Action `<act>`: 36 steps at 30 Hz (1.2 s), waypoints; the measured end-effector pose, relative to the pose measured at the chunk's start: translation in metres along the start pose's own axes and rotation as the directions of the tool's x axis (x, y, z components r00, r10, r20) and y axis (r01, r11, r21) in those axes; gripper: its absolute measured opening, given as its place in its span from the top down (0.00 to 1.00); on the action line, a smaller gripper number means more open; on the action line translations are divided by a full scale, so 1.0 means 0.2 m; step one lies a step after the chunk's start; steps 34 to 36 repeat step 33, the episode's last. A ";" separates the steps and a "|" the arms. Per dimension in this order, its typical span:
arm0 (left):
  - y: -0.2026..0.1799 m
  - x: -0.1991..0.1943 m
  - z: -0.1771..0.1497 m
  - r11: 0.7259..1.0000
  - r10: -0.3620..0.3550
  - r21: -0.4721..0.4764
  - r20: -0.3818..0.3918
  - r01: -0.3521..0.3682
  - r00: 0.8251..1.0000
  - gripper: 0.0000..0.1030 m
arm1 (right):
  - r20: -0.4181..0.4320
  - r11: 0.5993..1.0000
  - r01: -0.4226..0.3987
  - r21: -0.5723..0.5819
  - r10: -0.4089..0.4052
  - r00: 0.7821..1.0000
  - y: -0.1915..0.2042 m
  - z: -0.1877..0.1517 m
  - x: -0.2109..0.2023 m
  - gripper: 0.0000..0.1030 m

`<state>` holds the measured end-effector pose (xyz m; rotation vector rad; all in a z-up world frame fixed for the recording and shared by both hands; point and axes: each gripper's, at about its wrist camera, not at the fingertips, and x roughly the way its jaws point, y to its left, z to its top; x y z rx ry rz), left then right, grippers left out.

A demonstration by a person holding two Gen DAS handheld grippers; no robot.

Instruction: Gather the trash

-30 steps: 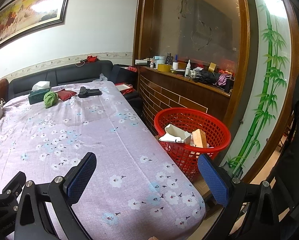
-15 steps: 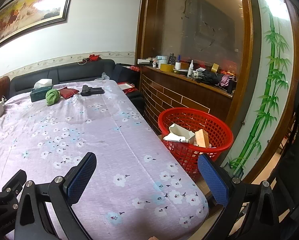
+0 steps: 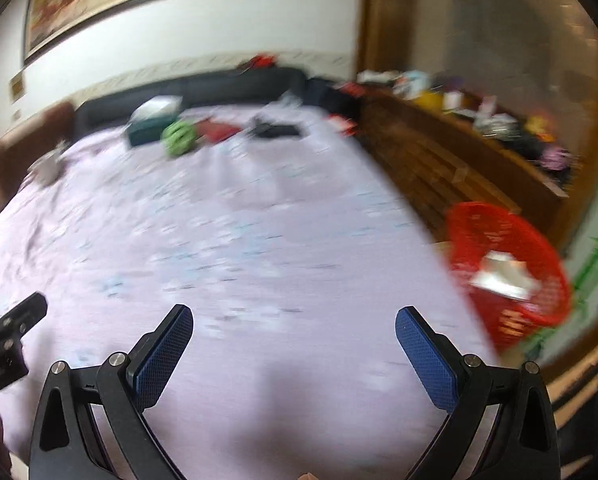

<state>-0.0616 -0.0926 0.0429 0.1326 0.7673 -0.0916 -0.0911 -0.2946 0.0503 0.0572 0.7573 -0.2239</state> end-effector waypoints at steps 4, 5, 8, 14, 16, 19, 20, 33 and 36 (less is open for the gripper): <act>0.19 0.15 0.01 0.995 0.092 -0.023 -0.125 -0.095 0.988 0.06 | -0.138 0.995 -0.099 -0.033 0.094 0.986 0.24 0.05 0.21 0.01; 0.25 0.19 0.01 0.994 0.092 -0.049 -0.162 -0.101 0.983 0.06 | -0.166 0.993 -0.113 -0.030 0.107 0.980 0.29 0.05 0.25 0.01; 0.37 0.26 -0.01 0.990 0.085 -0.088 -0.216 -0.106 0.973 0.06 | -0.200 0.991 -0.124 -0.057 0.110 0.974 0.44 0.08 0.35 0.01; 0.44 0.34 0.00 0.994 0.012 -0.106 -0.248 -0.040 0.969 0.06 | -0.267 0.989 -0.137 -0.063 0.116 0.957 0.60 0.09 0.48 0.01; 0.46 0.36 0.00 0.993 0.007 -0.114 -0.232 -0.034 0.973 0.05 | -0.252 0.989 -0.129 -0.074 0.106 0.962 0.62 0.11 0.48 0.00; 0.48 0.38 0.01 0.991 0.011 -0.130 -0.214 -0.039 0.977 0.04 | -0.250 0.990 -0.129 -0.057 0.111 0.962 0.62 0.12 0.51 0.00; 0.49 0.39 0.02 0.991 0.009 -0.131 -0.210 -0.037 0.978 0.03 | -0.240 0.992 -0.119 -0.047 0.104 0.965 0.62 0.12 0.51 0.00; 0.52 0.44 0.07 0.992 -0.007 -0.123 -0.210 -0.019 0.978 0.00 | -0.232 0.993 -0.113 -0.043 0.100 0.968 0.61 0.13 0.51 0.00; 0.52 0.44 0.07 0.992 -0.007 -0.123 -0.210 -0.019 0.978 0.00 | -0.232 0.993 -0.113 -0.043 0.100 0.968 0.61 0.13 0.51 0.00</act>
